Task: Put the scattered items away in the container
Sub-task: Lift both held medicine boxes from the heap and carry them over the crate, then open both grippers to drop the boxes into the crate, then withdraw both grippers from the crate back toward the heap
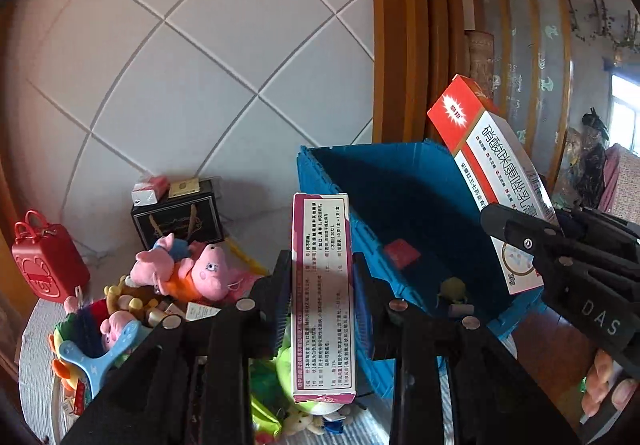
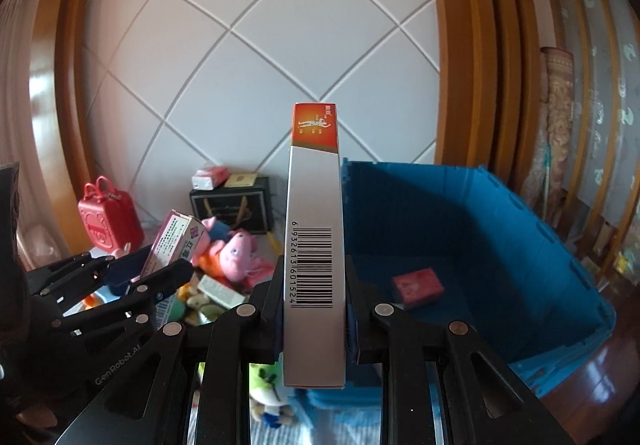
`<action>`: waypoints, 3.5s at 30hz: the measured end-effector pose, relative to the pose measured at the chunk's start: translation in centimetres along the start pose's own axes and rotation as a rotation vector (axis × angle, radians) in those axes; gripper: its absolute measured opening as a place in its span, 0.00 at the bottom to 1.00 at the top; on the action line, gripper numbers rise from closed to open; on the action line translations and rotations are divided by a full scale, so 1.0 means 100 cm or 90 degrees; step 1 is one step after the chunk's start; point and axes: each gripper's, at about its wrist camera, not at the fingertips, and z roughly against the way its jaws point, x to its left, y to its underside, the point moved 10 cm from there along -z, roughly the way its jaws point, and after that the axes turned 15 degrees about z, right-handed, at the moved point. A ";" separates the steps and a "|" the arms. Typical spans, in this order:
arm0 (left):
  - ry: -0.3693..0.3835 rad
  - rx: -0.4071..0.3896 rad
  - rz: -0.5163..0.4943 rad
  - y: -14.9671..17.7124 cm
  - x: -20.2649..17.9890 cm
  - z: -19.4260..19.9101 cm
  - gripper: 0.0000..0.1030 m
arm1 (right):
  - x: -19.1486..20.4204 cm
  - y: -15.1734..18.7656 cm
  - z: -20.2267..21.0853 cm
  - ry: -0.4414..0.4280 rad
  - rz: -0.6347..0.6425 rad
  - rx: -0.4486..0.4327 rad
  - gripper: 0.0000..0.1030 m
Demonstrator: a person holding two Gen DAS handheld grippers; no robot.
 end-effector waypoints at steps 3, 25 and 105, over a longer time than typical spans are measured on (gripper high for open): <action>0.035 0.023 -0.005 -0.014 -0.036 -0.019 0.27 | -0.037 -0.008 -0.001 0.043 -0.005 0.000 0.22; -0.106 0.373 0.138 0.018 -0.141 -0.298 0.27 | -0.256 0.041 -0.217 0.018 0.083 0.253 0.22; -0.178 0.162 0.077 0.017 -0.133 -0.162 0.66 | -0.234 0.054 -0.149 -0.141 0.014 0.110 1.00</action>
